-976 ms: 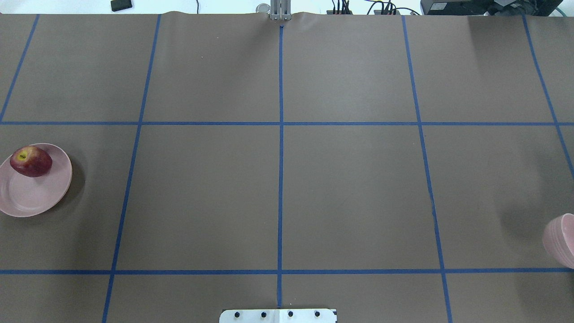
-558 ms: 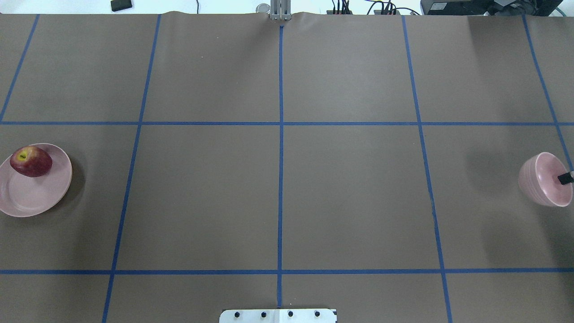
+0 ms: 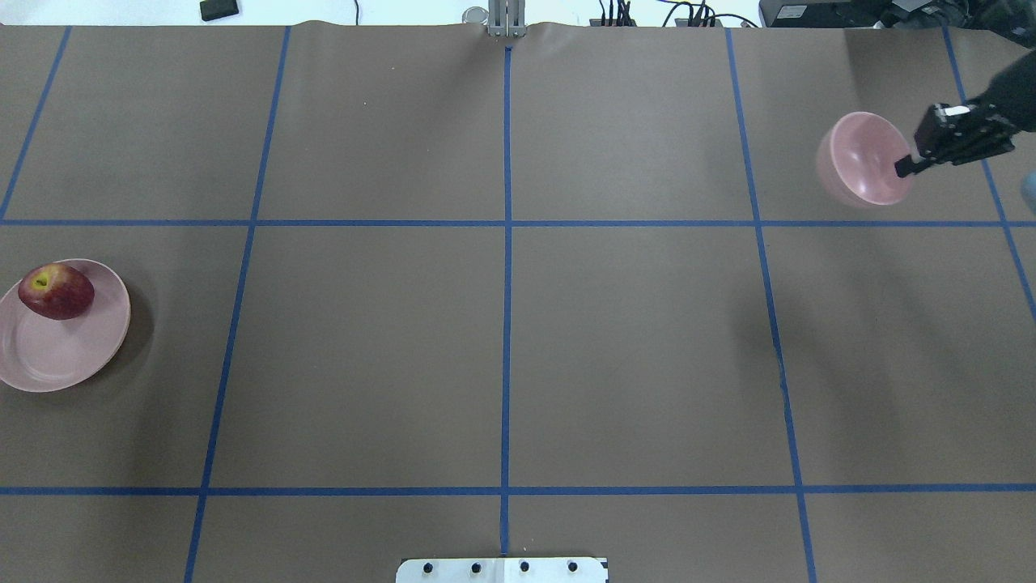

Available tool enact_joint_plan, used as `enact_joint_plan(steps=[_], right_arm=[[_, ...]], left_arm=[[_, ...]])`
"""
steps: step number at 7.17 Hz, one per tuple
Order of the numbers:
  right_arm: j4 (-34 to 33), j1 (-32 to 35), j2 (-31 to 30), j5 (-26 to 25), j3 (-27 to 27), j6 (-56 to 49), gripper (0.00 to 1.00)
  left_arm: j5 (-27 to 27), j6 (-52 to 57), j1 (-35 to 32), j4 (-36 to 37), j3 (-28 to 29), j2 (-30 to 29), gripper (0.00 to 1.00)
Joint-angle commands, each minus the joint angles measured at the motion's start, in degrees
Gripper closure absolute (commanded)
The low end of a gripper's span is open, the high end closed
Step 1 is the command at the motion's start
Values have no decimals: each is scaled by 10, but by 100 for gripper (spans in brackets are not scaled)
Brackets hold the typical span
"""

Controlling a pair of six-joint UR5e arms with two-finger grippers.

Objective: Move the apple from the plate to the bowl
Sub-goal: 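Lower the held pink bowl onto the table center with the right gripper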

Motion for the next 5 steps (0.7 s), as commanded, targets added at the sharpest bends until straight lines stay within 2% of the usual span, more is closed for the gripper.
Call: enact_joint_plan(steps=[1,3,5], right_arm=[[-42,-84,131,-63,-24,104,100],[-37,-181,238,-153,-80,190,100],[-18,-244,307,-237,-160,190,100]], left_arm=[[-1,3,0,-6,19,-1,2],[-2,-2,1,-24,20,1,2],[0,-4,2,-23,32,-12,2]])
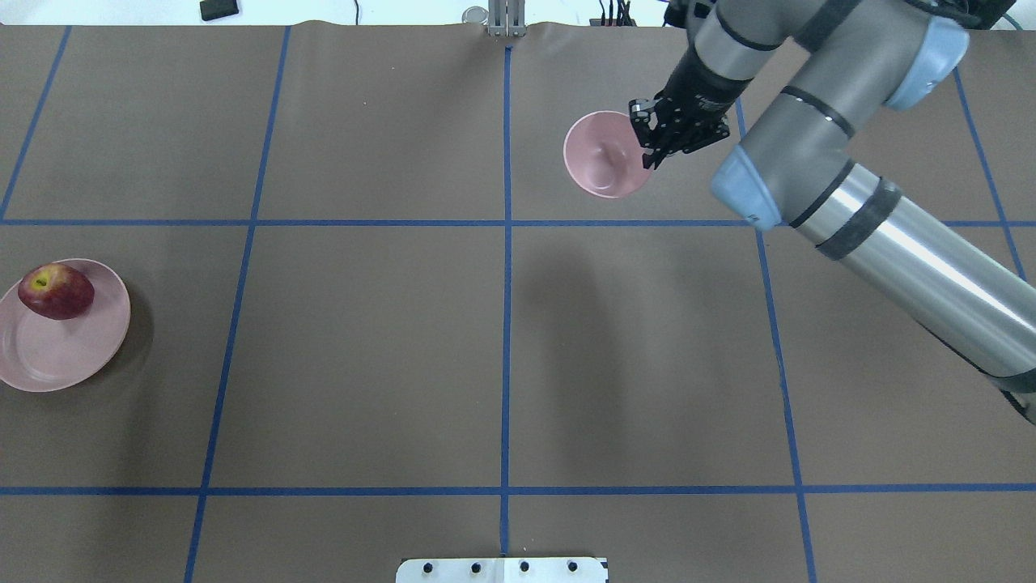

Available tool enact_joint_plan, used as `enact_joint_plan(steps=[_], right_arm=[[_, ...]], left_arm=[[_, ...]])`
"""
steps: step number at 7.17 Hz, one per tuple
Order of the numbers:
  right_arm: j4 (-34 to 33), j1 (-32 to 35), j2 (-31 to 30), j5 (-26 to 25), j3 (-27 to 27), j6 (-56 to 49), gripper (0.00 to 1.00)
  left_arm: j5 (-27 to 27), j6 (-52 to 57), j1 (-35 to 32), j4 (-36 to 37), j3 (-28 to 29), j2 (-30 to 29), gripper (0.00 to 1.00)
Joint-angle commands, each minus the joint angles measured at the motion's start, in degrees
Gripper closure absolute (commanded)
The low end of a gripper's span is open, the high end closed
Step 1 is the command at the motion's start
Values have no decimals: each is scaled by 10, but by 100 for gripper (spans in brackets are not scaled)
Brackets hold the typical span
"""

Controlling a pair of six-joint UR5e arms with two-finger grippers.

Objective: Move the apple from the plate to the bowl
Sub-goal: 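Lower the held pink bowl onto the table center with the right gripper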

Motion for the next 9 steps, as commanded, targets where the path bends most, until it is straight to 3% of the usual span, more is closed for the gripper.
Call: enact_joint_plan(steps=[1,4,6,9], right_arm=[[48,-59,65,-57,-89,6,100],[99,-95,91,-78,-155,6,100],[96,-97,87,-72,-155,17,100],[92,-98,81,-16,-140,33,100]], left_arm=[[1,0,2,-2,5,-11,2],[2,1,2,-3,6,-12,2],[2,1,2,-3,6,-12,2],[2,3,2,-3,7,-13,2]])
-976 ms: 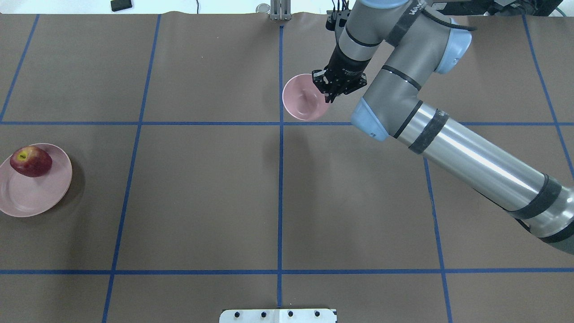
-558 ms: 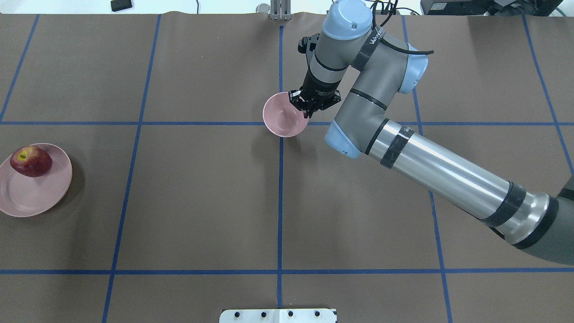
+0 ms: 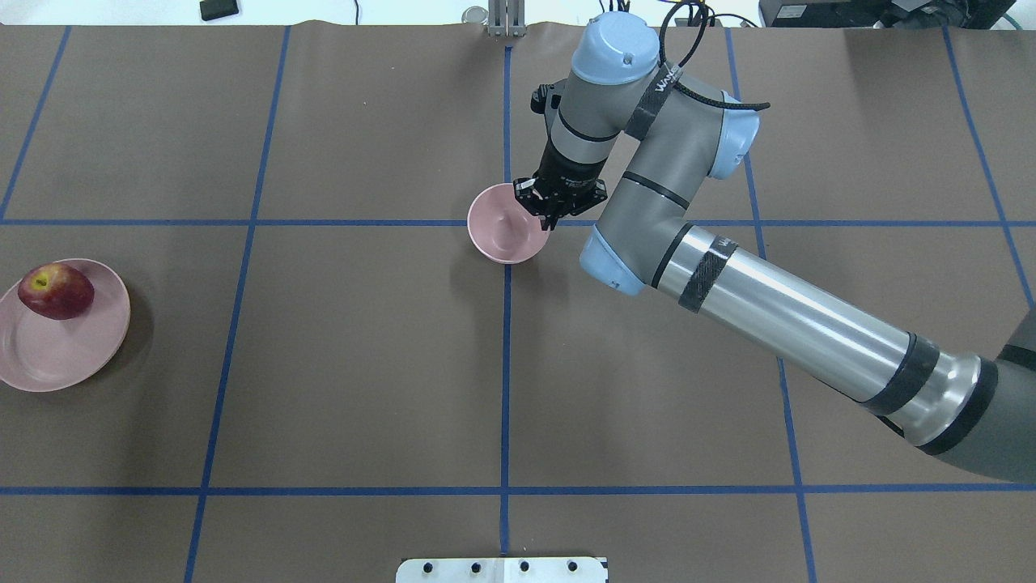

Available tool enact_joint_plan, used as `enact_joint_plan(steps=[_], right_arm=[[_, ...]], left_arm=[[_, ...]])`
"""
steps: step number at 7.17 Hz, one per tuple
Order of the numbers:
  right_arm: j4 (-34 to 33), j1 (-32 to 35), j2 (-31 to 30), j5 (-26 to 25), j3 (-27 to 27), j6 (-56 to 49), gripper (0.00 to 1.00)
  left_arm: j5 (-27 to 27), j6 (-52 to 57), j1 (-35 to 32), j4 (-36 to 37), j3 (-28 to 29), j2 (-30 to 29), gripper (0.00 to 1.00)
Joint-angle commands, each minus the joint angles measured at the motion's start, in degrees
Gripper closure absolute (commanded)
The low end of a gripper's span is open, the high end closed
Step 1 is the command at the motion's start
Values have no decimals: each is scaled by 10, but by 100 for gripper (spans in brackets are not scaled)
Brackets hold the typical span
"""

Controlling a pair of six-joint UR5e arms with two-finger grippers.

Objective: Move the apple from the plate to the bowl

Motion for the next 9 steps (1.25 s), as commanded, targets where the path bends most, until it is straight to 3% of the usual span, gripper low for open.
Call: enact_joint_plan(steps=[1,2,3,6,7,8,9], right_arm=[[-1,-2,-19,24,25,8,100],[0,-11,-26,22,28,8,32],[1,-12,-29,22,32,9,1],[-7,15,-32,20,73,42,0],[-27,37,-47,-11,99,41,0],[-26,55,-84,-27,138,12,0],[-34,82,-97,-28,140,1,0]], left_arm=[[0,1,0,-1,2,0,2],[0,1,0,-1,3,0,2],[0,1,0,0,2,0,2],[-1,-3,0,2,0,-7,2],[-3,-4,9,6,-5,-20,2],[7,-15,57,4,-10,-21,2],[31,-113,90,-3,-39,-21,2]])
